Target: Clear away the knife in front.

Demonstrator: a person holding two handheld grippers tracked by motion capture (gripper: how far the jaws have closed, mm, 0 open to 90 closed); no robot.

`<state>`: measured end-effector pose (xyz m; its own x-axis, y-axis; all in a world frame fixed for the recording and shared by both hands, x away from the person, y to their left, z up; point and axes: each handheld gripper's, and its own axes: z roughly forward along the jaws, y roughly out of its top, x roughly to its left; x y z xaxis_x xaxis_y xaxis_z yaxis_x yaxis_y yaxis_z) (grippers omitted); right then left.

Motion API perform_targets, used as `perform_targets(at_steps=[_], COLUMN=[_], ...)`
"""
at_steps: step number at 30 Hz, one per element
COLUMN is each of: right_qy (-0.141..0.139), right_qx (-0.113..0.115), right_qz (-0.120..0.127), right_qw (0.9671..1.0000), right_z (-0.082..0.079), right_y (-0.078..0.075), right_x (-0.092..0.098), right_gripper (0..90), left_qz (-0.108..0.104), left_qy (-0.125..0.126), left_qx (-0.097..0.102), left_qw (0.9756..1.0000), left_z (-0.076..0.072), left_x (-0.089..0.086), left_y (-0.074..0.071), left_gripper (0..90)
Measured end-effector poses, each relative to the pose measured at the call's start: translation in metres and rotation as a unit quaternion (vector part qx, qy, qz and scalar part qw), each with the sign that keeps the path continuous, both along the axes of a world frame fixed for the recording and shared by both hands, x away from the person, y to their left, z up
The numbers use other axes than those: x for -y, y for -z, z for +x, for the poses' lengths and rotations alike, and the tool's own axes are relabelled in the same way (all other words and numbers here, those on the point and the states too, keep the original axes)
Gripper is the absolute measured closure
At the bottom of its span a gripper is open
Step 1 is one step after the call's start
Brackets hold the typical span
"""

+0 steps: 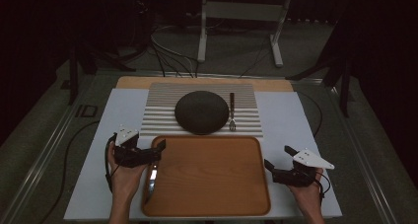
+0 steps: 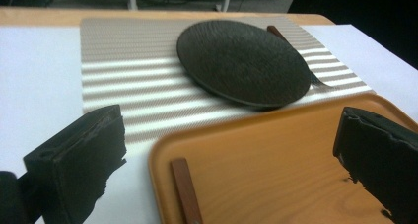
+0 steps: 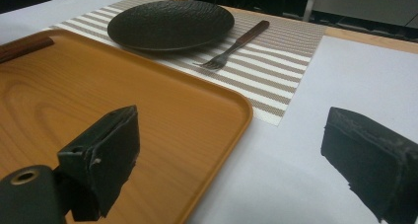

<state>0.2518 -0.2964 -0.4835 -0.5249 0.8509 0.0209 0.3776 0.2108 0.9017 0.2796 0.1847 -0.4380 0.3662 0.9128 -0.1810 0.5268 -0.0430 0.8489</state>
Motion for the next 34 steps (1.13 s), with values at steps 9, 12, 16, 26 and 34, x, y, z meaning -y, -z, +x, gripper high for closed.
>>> perform_targets(at_steps=[9,12,16,26,34], right_qy=[0.0,-0.002,-0.002,-0.006,-0.008], right_qx=[0.001,0.002,0.003,0.011,0.014], right_qz=[0.001,0.001,0.002,0.007,0.012], right_qw=[1.0,1.0,1.0,0.9999,0.9998], right_z=[0.0,0.0,-0.001,-0.003,-0.003], right_y=[0.0,0.0,-0.001,-0.002,-0.003], right_x=[0.001,0.001,0.001,0.002,0.004], right_gripper=[7.7,7.7,7.7,7.7,7.7], left_qz=[0.014,0.017,0.023,0.029,0.037], left_qy=[0.017,0.014,0.007,-0.028,-0.038], left_qx=[0.073,0.094,0.106,0.118,0.116], left_qw=[0.9971,0.9954,0.9941,0.9922,0.9918], left_z=[0.004,0.001,-0.003,-0.015,-0.016], left_x=[-0.017,-0.027,-0.038,-0.069,-0.072], left_y=[-0.013,-0.014,-0.012,0.001,0.008], left_gripper=[0.0,0.0,0.0,0.0,0.0])
